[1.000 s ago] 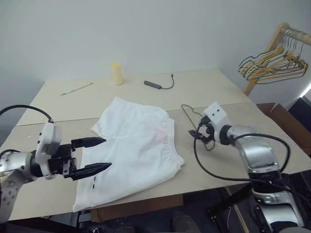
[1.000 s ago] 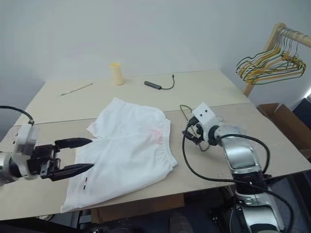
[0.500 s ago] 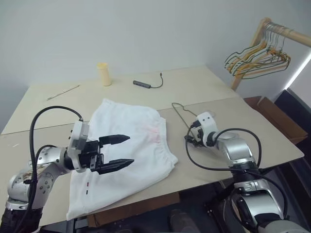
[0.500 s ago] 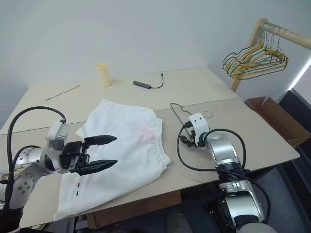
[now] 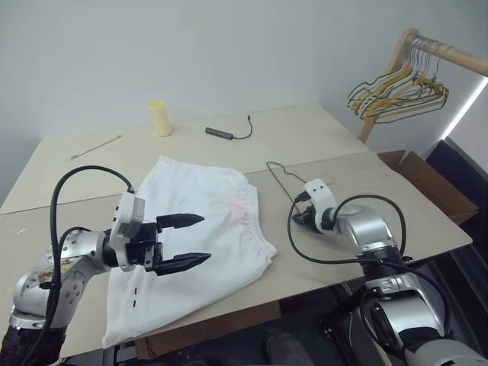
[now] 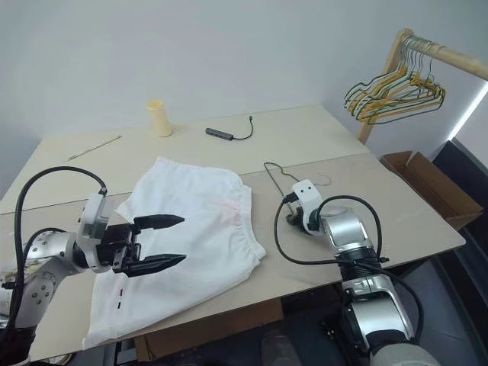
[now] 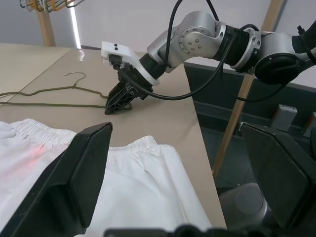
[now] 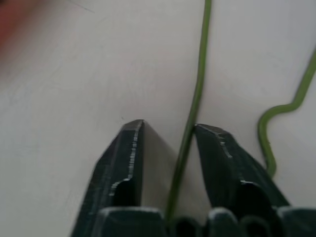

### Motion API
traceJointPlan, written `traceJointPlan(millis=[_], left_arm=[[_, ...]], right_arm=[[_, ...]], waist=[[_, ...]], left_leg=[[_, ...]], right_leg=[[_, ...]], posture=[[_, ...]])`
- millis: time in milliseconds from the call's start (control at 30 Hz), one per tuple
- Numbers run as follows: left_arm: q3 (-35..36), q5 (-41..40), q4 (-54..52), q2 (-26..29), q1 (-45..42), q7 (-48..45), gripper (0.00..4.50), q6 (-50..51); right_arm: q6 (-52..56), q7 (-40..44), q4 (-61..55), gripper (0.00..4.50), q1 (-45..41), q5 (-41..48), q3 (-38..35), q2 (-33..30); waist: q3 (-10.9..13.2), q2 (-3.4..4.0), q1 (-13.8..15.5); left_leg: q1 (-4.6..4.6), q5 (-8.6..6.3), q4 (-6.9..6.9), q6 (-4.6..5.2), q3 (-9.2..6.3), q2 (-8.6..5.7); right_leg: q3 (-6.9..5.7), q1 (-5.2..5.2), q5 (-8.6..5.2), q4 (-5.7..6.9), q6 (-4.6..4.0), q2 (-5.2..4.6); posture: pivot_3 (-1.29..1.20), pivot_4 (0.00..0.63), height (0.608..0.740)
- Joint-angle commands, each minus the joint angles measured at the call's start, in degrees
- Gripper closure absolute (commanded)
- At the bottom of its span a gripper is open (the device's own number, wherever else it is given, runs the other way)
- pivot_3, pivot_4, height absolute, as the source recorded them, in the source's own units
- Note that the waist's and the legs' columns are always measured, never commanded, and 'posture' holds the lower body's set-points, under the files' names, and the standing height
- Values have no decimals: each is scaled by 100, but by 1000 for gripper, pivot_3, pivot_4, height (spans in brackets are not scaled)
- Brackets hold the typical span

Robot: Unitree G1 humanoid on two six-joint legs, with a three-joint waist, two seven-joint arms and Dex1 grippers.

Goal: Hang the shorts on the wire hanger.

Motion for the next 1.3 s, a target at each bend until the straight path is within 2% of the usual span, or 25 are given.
traceJointPlan(millis=[33,67,233,333,500,633,700,800,900,1000,1233,1300], left_arm=[[142,14,-65,39,6,70,0,-130],[144,28,-55,36,-6,100,0,-141],[66,113,-49,-34,-107,276,0,-166],[79,-34,11,-133,-307,953,0,419],[408,-901,373,-616,-921,2188,0,1537],[792,-2610,1056,-1564,-1769,3663,0,2525],[948,-3185,1332,-1858,-2065,4278,0,2760],[1018,-3522,1680,-2131,-2481,5133,0,2885],[1091,-3613,2118,-2438,-2881,5841,0,2754],[1280,-4015,2166,-2615,-3028,5969,0,2729],[1299,-4009,1889,-2817,-3064,6181,0,2332],[1235,-3752,1811,-2835,-3057,6229,401,2152]], right_arm=[[156,-24,71,4193,-49,13,130,24],[144,-49,114,4465,-44,-20,161,18],[86,-197,84,4465,5,-78,159,-21],[-295,-389,-334,4465,83,23,-125,47],[-190,-628,-1393,4465,82,404,-715,228],[-335,-390,-2900,4465,517,631,-541,135],[-505,-321,-3360,4465,694,607,-359,45],[-1353,-190,-3839,4465,1024,560,-157,-9],[-2391,-368,-4074,4465,1304,461,-25,248],[-2946,-414,-4112,4465,1438,269,223,299],[-3922,-417,-4021,4465,1624,-15,571,332],[-4031,-426,-3970,4500,1652,-53,616,340]], waist=[[0,0,-1],[-2,-2,2],[-6,-7,13],[-7,-8,14],[-4,-3,13],[-5,-5,57],[-6,-6,63],[-6,-6,42],[-6,-7,21],[-7,-7,-33],[-7,-7,-3],[-7,-7,8]], left_leg=[[0,0,0,0,0,0],[0,0,0,0,0,0],[13,0,0,0,0,0],[15,0,0,0,0,1],[-2,0,0,0,-3,-2],[-22,0,4,0,-12,-6],[-28,-1,13,-1,-20,-9],[-27,-1,16,-1,-19,-16],[-18,-1,17,-2,-19,-23],[-15,0,17,-3,-17,-23],[-17,0,17,-4,-16,-33],[-16,0,18,-4,-16,-36]], right_leg=[[0,0,0,0,0,0],[0,0,0,0,0,0],[0,12,-1,-1,1,0],[0,15,-1,-2,2,0],[1,1,1,1,9,-7],[-3,-14,3,-1,15,-16],[-9,-15,2,-1,20,-20],[-6,-13,4,-1,25,-25],[-2,-5,7,-1,31,-24],[3,-5,8,-1,32,-21],[8,-9,10,-3,30,-23],[8,-7,10,-4,30,-23]], posture=[[-180,0,740],[-179,0,740],[-187,0,740],[-200,0,740],[-208,0,740],[-215,0,740],[-217,0,740],[-218,0,740],[-231,0,740],[-234,0,740],[-235,0,740],[-234,0,740]])
